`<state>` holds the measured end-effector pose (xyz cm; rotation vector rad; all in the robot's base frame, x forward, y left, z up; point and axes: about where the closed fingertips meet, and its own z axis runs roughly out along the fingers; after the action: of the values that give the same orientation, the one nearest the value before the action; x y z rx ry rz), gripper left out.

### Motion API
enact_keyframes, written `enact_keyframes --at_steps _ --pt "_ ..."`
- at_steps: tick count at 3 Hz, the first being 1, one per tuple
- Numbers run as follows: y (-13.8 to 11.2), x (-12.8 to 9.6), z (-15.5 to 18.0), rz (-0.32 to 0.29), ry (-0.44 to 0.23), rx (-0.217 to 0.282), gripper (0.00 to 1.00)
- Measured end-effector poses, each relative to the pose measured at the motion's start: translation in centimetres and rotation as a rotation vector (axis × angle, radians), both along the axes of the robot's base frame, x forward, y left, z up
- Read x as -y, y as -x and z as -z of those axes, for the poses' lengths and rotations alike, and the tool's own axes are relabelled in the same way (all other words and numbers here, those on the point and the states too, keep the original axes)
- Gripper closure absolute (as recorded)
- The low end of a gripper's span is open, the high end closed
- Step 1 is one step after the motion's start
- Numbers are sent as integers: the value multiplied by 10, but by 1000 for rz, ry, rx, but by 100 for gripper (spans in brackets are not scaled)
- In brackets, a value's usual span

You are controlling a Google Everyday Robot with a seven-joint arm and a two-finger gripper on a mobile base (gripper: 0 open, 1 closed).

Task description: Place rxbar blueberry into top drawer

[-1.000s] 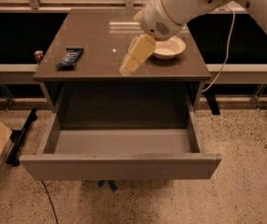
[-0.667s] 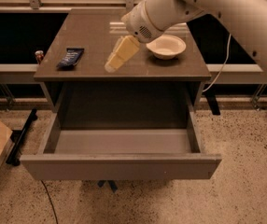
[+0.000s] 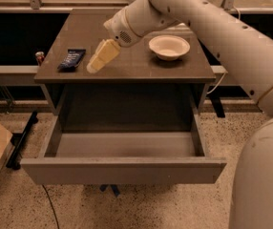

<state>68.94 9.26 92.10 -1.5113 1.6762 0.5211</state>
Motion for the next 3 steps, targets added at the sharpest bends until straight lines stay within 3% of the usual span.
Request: enact_keyframes --at_steps 3 --pt "-43 -72 39 -69 -64 -76 0"
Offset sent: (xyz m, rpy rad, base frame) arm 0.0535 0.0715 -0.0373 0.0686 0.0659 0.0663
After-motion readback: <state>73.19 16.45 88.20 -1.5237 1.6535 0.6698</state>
